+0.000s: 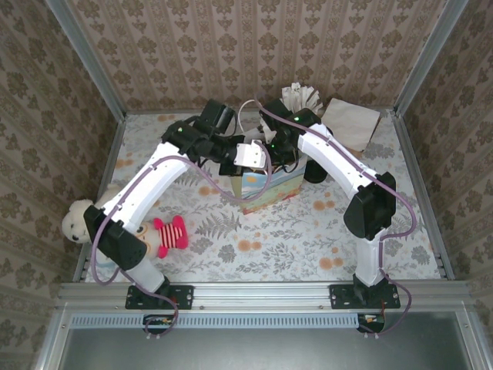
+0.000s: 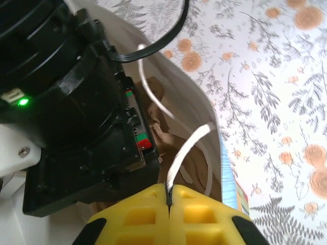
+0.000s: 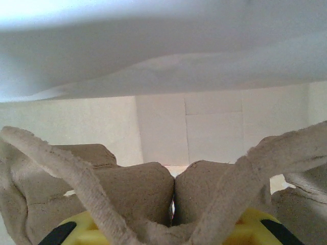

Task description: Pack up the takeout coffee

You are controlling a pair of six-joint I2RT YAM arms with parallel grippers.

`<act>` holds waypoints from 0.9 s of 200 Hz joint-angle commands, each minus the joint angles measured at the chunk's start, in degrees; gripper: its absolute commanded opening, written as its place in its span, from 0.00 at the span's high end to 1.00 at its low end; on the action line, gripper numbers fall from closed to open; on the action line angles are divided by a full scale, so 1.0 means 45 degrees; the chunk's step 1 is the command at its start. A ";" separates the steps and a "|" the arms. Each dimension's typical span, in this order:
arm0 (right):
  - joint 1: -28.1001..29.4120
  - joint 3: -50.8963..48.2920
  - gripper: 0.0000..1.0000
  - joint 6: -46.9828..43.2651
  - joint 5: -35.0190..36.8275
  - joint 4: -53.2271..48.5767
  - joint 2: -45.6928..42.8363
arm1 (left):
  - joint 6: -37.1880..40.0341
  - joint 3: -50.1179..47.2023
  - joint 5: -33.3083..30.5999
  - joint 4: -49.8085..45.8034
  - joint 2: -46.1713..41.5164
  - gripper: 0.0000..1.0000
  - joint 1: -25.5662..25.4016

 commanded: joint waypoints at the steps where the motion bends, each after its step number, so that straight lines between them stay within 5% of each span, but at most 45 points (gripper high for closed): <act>1: 0.0088 0.0006 0.75 0.0108 -0.0068 -0.0034 -0.0085 | -0.0854 -0.2155 -0.0297 0.4331 -0.1504 1.00 -0.0061; 26: 0.0088 -0.0250 0.75 0.0278 -0.0029 0.0030 -0.0119 | -0.1661 -0.3630 -0.0415 0.7025 -0.2448 1.00 -0.0164; 68: 0.0088 -0.0863 0.75 0.0592 -0.0136 0.0430 -0.0311 | -0.1486 -0.5352 -0.3040 0.9990 -0.2842 1.00 -0.1226; 93: 0.0088 -0.0967 0.76 0.0711 -0.0145 0.0547 -0.0327 | -0.1868 -0.6436 -0.3405 1.2393 -0.3317 1.00 -0.1363; 114: 0.0079 -0.0987 0.75 0.0813 -0.0185 0.0654 -0.0339 | -0.2328 -0.7133 -0.3630 1.4024 -0.3696 0.93 -0.1332; 149: 0.0088 -0.0987 0.76 0.0883 -0.0258 0.0733 -0.0403 | -0.4379 -0.8297 -0.4484 1.6523 -0.4475 0.62 -0.1073; 155: 0.0088 -0.0990 0.76 0.0913 -0.0255 0.0756 -0.0418 | -0.5094 -0.8350 -0.4687 1.6645 -0.4680 0.61 -0.1012; 167: 0.0087 -0.1072 0.76 0.0967 -0.0281 0.0814 -0.0465 | -0.6743 -0.8368 -0.4836 1.6304 -0.5102 0.41 -0.0852; 180: 0.0088 -0.1160 0.76 0.1006 -0.0282 0.0935 -0.0514 | -0.8824 -0.8323 -0.5139 1.5801 -0.5475 0.34 -0.0734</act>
